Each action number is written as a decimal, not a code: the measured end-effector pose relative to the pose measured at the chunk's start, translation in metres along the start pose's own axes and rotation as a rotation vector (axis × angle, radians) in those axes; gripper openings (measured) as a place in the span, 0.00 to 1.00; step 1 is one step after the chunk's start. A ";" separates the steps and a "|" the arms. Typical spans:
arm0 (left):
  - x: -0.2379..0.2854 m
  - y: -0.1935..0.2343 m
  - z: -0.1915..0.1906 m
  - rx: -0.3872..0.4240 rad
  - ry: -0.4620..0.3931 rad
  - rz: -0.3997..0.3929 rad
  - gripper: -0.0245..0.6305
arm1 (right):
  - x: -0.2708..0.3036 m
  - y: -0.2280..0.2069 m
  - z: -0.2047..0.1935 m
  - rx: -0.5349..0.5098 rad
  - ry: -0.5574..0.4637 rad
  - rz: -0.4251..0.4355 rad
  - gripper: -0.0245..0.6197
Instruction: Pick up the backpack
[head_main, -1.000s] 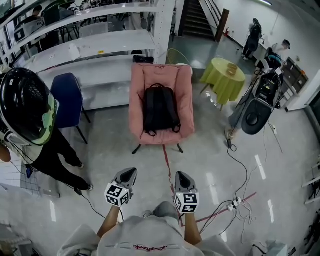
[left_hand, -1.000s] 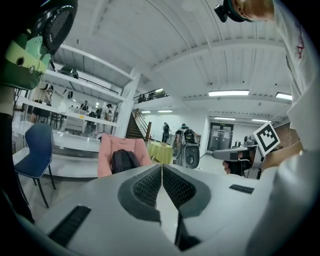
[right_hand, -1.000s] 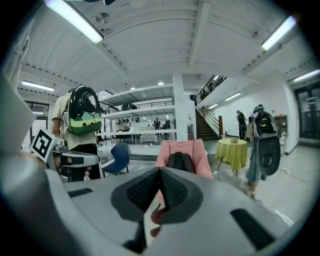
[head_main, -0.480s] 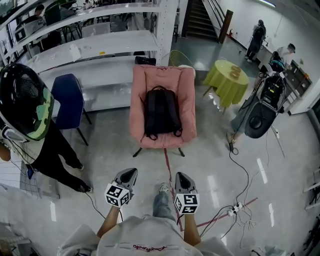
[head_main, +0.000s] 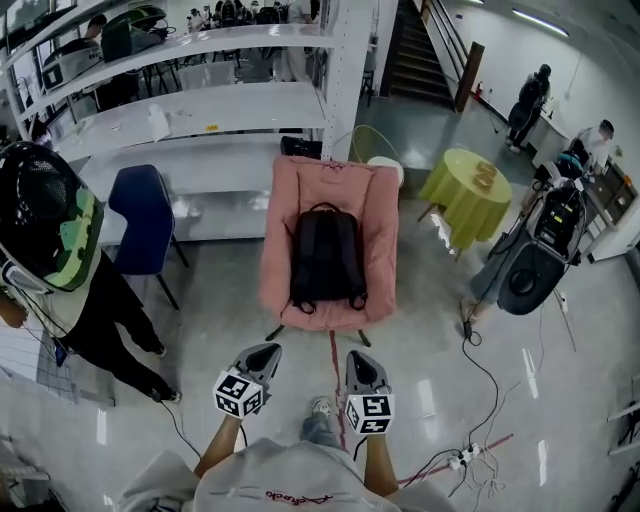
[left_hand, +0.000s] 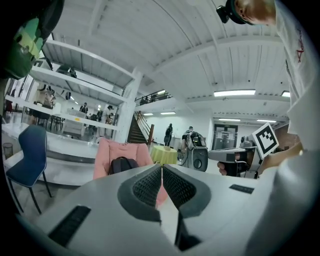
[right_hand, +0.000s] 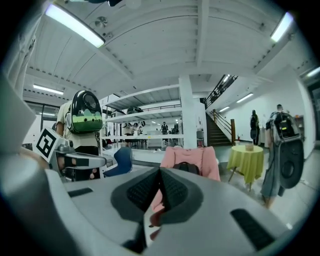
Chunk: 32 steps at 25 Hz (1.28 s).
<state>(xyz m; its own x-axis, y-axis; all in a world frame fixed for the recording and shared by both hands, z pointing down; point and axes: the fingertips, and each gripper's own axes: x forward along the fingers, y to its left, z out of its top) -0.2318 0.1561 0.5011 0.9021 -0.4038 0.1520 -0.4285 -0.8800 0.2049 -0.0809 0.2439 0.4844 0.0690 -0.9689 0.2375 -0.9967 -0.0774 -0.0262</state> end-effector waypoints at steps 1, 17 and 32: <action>0.009 0.000 0.005 0.008 0.000 -0.004 0.06 | 0.007 -0.007 0.003 -0.002 0.001 0.000 0.07; 0.165 0.022 0.068 0.097 -0.033 0.020 0.06 | 0.117 -0.137 0.047 0.006 -0.013 0.035 0.07; 0.215 0.045 0.063 0.057 0.001 0.100 0.06 | 0.158 -0.181 0.040 0.013 0.023 0.071 0.07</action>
<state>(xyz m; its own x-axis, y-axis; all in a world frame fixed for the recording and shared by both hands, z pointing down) -0.0542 0.0135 0.4816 0.8550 -0.4899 0.1700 -0.5125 -0.8482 0.1334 0.1126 0.0960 0.4881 -0.0027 -0.9664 0.2571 -0.9983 -0.0121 -0.0562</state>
